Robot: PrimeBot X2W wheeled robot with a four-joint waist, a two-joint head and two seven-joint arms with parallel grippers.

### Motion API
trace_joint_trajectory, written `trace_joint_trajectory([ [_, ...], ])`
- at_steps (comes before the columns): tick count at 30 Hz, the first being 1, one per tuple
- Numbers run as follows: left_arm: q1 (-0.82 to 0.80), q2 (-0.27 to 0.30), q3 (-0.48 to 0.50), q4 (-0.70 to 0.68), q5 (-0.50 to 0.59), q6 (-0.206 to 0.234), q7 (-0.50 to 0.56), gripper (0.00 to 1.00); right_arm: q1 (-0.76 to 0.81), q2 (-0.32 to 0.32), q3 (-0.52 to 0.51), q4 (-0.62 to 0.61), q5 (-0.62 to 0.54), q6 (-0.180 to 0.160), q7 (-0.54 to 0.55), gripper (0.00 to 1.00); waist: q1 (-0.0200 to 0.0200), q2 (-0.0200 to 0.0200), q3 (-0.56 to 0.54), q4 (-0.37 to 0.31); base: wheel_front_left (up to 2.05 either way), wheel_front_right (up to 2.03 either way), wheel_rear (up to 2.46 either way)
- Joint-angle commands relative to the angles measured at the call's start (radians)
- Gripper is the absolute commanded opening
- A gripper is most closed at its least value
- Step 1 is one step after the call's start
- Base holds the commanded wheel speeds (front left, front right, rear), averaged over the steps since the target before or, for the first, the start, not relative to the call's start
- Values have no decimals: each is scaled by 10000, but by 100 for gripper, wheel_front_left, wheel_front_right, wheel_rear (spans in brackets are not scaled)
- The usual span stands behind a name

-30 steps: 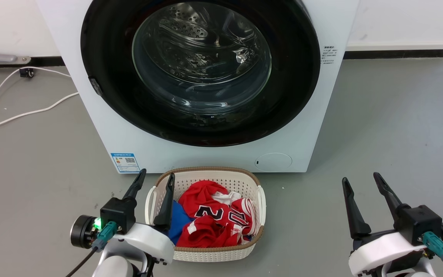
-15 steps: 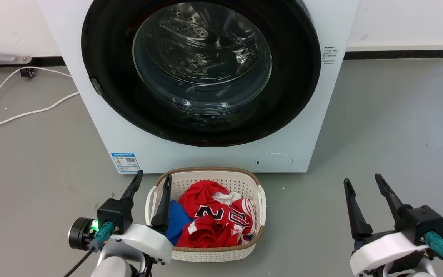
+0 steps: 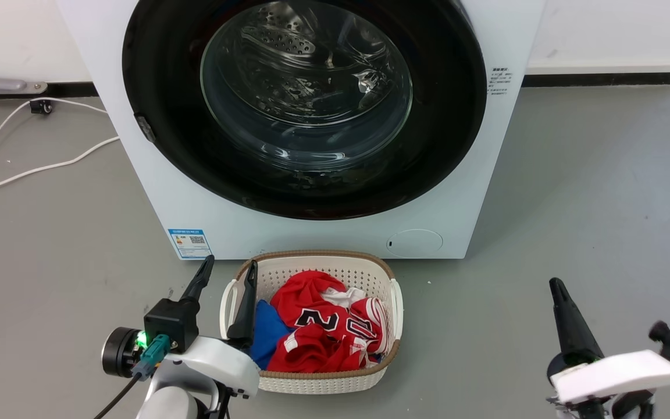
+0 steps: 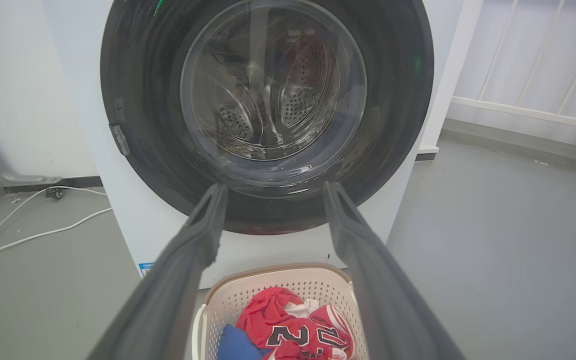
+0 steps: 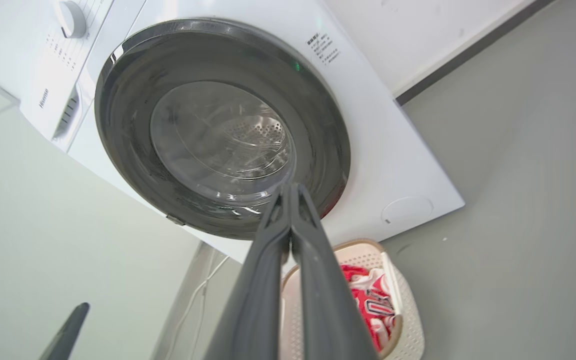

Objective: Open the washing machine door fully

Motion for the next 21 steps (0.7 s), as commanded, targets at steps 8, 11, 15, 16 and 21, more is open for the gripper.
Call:
trace_joint_trajectory([
  [8, -226, -73, 114, -245, 4, -6, -27, 100, -601, 21, -377, 445, 6905, 2, 620, 0, 0, 0, 341, -75, 0, 0, 0],
  [11, -277, -88, 165, -380, 14, 18, -27, 100, -1032, 18, -794, 571, 8605, 2, 876, 0, 0, 0, 576, -120, 0, 0, 0],
  [15, -493, -102, 228, -640, 60, 43, -27, 100, -1795, -271, -1459, 947, 10179, 2, 1279, 0, 0, 0, 1018, -136, 0, 0, 0],
  [16, -525, -110, 243, -696, 70, 34, -26, 100, -2027, -401, -1572, 1101, 10528, 2, 1377, 0, 0, 0, 1138, -134, 0, 0, 0],
  [21, -824, -121, 258, -969, 160, 25, -27, 100, -3398, -1544, -1744, 2172, 11677, 2, 1539, 0, 0, 0, 1700, -69, 0, 0, 0],
])
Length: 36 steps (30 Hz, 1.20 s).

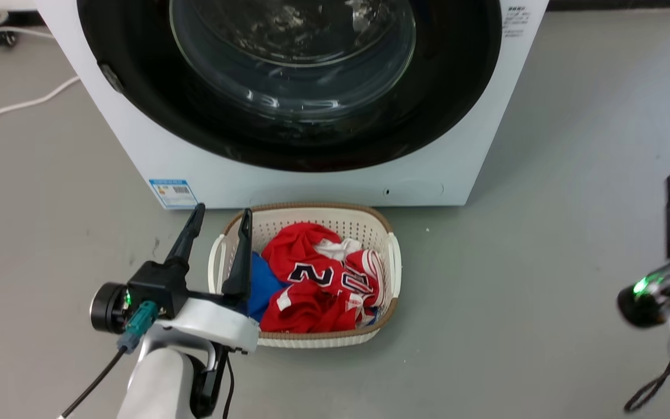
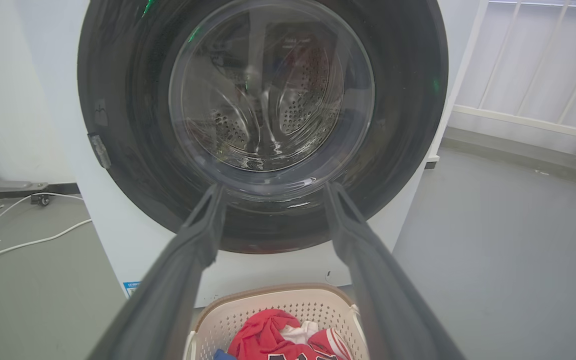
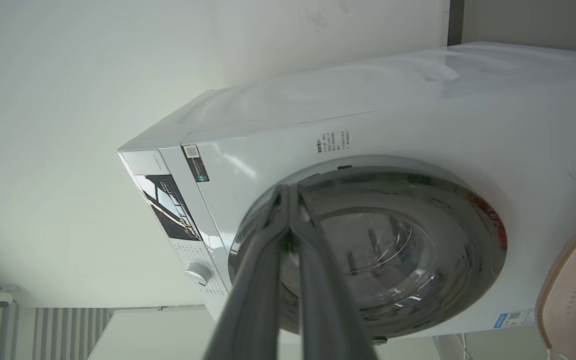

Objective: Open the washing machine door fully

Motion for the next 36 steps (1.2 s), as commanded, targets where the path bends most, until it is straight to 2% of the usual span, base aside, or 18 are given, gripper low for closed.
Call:
trace_joint_trajectory([
  [1, -166, 22, 10, -90, 74, -17, -26, 100, -435, -284, 29, 263, 265, 3, 59, 0, -1, 0, 285, 68, 0, 0, 0],
  [5, -409, -17, -61, -351, 77, -6, -26, 100, -1733, -1509, 597, 1287, 855, 4, 430, 0, -1, 0, 730, 175, 0, 0, 0],
  [11, -743, -60, -230, -730, 69, -40, -26, 100, -3811, -3189, 2230, 2652, 1059, 4, 1123, 0, -1, 0, 1363, 382, 0, 0, 0],
  [13, -841, -69, -288, -859, 51, -51, -26, 100, -4536, -3592, 2891, 2957, 1023, 4, 1414, 0, -1, 0, 1571, 450, 0, 0, 0],
  [14, -841, -69, -288, -859, 51, -51, -26, 100, -4536, -3592, 2891, 2957, 1023, 4, 1414, 0, -1, 0, 1571, 450, 0, 0, 0],
  [17, -999, -82, -384, -1033, 43, -49, -26, 100, -5567, -4008, 3889, 3292, 905, 3, 1748, 0, -1, 0, 1872, 539, 0, 0, 0],
  [21, -1188, -96, -535, -1242, 19, -21, -26, 100, -6928, -4189, 5115, 3734, 778, 4, 2089, 0, -1, 0, 2223, 694, 0, 0, 0],
  [27, -1451, -109, -725, -1507, -47, 15, -26, 100, -8900, -3863, 6648, 4855, 695, 4, 2272, 0, -1, 0, 2723, 935, 0, 0, 0],
  [28, -1582, -112, -838, -1622, -92, 60, -26, 100, -9758, -3665, 7285, 5440, 604, 4, 2387, 0, -1, 0, 2979, 1066, 0, 0, 0],
  [36, -1827, -113, -1183, -1847, -316, 220, -26, 100, -11425, -3150, 8447, 6661, 441, 4, 2645, 0, -1, 0, 3544, 1316, 0, 0, 0],
])
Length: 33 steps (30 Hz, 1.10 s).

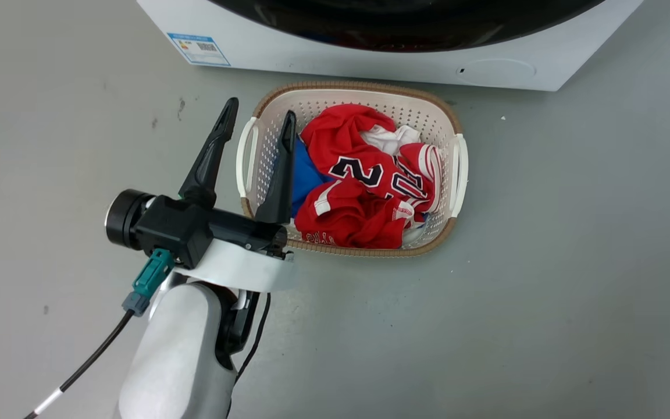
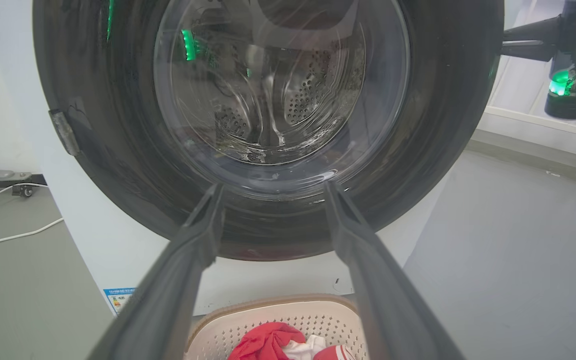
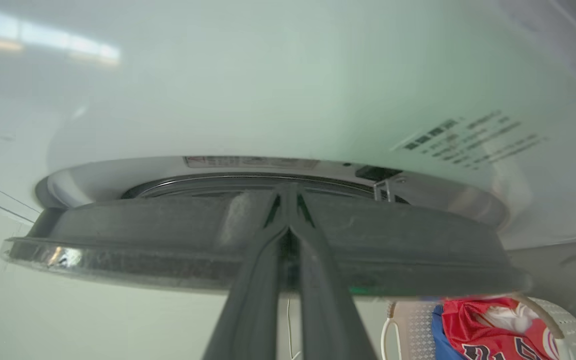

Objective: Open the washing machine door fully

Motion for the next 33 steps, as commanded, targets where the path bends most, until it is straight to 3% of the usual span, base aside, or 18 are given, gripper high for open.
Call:
trace_joint_trajectory([
  [1, -205, -18, -56, -59, -59, 56, -24, 100, -317, 92, 135, 216, -34, 4, 23, 0, -1, -1, 179, 95, 0, 0, 0],
  [11, -367, -17, -204, -6, -110, 135, -24, 100, -798, 344, 688, 546, 220, 4, 818, 0, -1, -1, 377, 141, 0, 0, 0],
  [22, -83, -15, -164, 475, -26, 6, -24, 100, 609, -68, 876, -833, 865, 17, 1729, 0, -1, -1, -397, -107, 0, 0, 0],
  [33, 555, -15, 23, 1056, 1, -99, -24, 100, 2613, -485, 1333, -2528, 1729, 15, 1896, 0, -1, -1, -1564, -360, 0, 0, 0],
])
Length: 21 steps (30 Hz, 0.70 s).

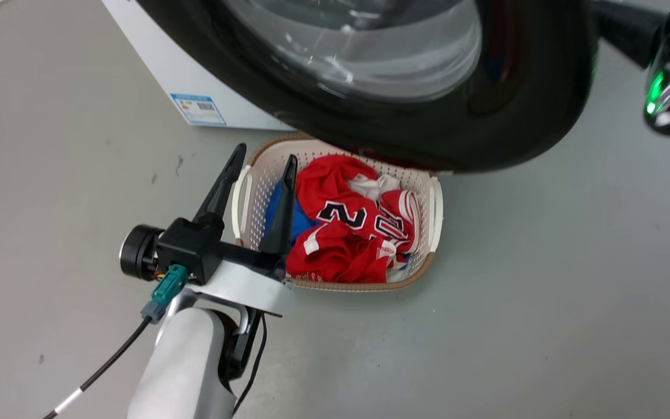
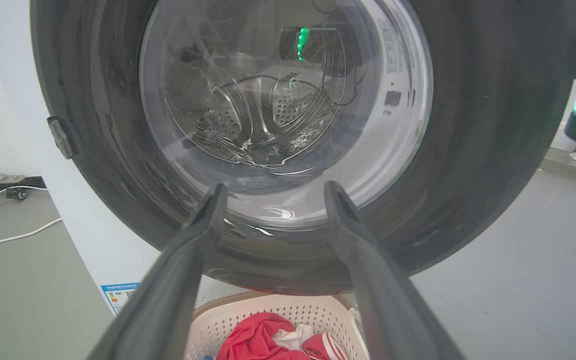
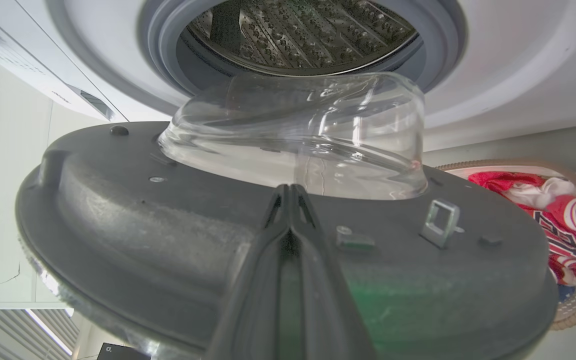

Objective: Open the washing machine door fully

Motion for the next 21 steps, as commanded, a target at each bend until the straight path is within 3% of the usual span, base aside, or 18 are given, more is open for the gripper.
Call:
trace_joint_trajectory([
  [1, 229, -12, 70, 118, -17, -35, -24, 100, 522, -33, 158, -374, 205, 29, 7, 0, 0, 0, -379, -97, 0, 0, 0],
  [11, 783, -12, 4, 561, -169, -65, -25, 100, 2169, -161, 804, -2058, 884, 29, -389, 0, 0, 0, -1495, -173, 0, 0, 0],
  [21, 1218, -12, -232, 887, -306, -81, -23, 100, 3242, 161, 1502, -3286, 1240, 29, -715, 0, 0, 0, -2368, -76, 0, 0, 0],
])
